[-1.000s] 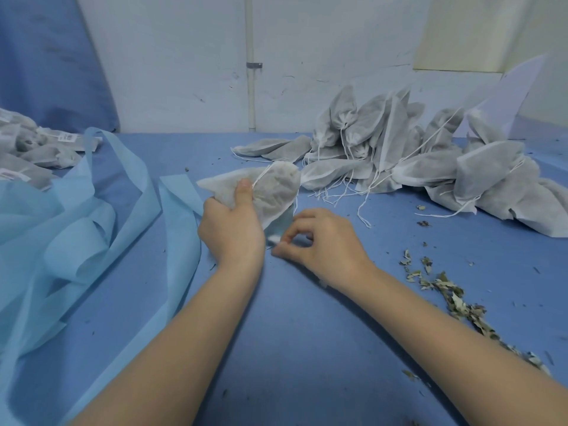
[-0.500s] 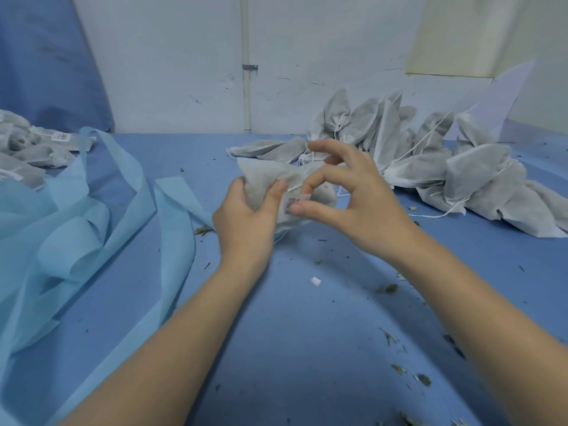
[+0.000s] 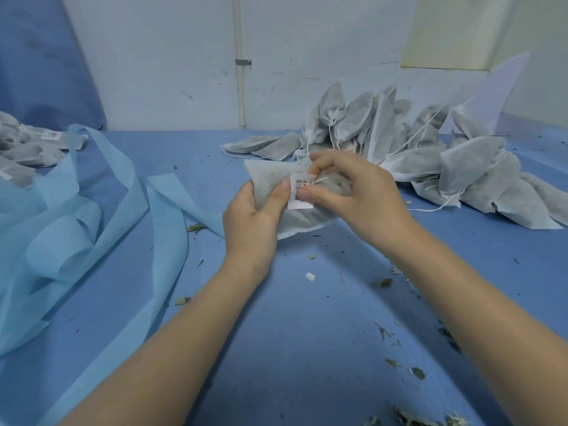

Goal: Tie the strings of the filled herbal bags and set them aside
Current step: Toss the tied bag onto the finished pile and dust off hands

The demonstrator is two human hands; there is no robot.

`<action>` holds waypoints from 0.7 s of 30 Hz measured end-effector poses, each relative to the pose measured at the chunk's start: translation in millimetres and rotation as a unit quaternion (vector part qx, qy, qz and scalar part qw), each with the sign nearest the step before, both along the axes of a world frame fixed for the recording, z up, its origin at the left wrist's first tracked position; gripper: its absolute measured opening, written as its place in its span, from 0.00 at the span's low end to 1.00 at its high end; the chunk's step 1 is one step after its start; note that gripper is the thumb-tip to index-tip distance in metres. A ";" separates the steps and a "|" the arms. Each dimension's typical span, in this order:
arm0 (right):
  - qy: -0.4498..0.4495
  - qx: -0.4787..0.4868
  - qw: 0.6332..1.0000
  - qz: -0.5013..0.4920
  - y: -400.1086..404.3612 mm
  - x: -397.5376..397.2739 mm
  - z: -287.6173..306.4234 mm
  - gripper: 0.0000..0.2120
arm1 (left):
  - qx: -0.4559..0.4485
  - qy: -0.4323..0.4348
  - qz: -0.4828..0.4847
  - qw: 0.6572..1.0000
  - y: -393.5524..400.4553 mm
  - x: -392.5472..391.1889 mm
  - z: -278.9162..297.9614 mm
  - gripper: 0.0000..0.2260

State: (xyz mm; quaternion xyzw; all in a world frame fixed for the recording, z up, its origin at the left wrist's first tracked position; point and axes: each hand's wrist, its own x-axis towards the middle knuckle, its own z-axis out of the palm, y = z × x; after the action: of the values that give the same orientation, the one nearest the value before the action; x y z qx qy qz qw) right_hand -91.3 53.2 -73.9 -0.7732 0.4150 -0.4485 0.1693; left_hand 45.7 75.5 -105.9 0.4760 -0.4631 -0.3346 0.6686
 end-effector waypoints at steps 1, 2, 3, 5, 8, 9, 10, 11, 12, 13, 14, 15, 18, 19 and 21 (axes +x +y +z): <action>-0.012 0.016 1.000 0.004 0.3 -0.3 -0.1 0.13 | 0.001 0.005 -0.008 1.000 1.0 -0.4 0.9 0.14; -0.023 0.030 0.999 0.013 0.6 -1.2 -0.2 0.18 | 0.002 0.000 -0.017 1.000 2.0 -1.0 1.3 0.17; -0.034 0.040 0.998 0.020 0.6 -2.2 -0.5 0.21 | 0.003 -0.011 -0.026 1.000 2.8 -1.5 1.6 0.18; -0.065 0.064 0.996 0.023 -0.9 -4.8 -0.1 0.23 | 0.012 -0.023 -0.044 0.999 2.4 -1.9 0.9 0.20; -0.134 0.117 0.983 0.047 -3.1 -6.0 0.2 0.14 | 0.023 -0.016 -0.065 0.998 -0.4 -3.0 -1.1 0.23; -0.161 0.128 0.977 0.059 -3.7 -4.9 -0.3 0.11 | 0.023 -0.018 -0.071 0.997 -1.0 -4.0 -2.0 0.22; -0.181 0.127 0.973 0.061 -4.3 -3.4 -1.2 0.08 | 0.024 -0.021 -0.079 0.996 -1.3 -5.3 -3.2 0.22; -0.195 0.118 0.972 0.053 -4.3 -2.0 -2.2 0.06 | 0.023 -0.022 -0.087 0.996 -0.8 -6.6 -3.8 0.22; -0.207 0.107 0.972 0.038 -4.4 -0.7 -3.6 0.05 | 0.023 -0.021 -0.097 0.995 -0.6 -8.2 -4.2 0.21; -0.219 0.099 0.971 0.021 -4.6 0.2 -4.9 0.05 | 0.023 -0.021 -0.108 0.994 -0.6 -9.4 -4.7 0.21; -0.228 0.091 0.969 0.003 -5.4 0.5 -6.0 0.06 | 0.024 -0.021 -0.121 0.992 -0.9 -10.6 -5.0 0.21; -0.237 0.084 0.968 -0.012 -6.3 0.9 -7.2 0.06 | 0.023 -0.019 -0.133 0.991 -0.9 -11.8 -4.9 0.21; -0.228 0.066 0.970 -0.044 -6.7 1.0 -9.3 0.05 | 0.023 0.003 -0.155 0.988 -0.5 -15.4 -4.1 0.22; -0.217 0.068 0.973 -0.040 -6.1 0.8 -9.3 0.04 | 0.026 0.022 -0.160 0.987 0.1 -16.0 -3.1 0.23; -0.204 0.097 0.974 0.002 -4.1 -1.4 -8.2 0.01 | 0.032 0.068 -0.171 0.982 -0.1 -15.1 0.1 0.22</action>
State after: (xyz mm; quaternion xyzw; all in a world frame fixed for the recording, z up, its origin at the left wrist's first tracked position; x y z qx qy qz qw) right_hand -92.8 49.1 -82.2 -0.6463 0.4122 -0.5538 0.3252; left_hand 30.5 75.4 -105.7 0.3869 -0.4800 -0.4900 0.6163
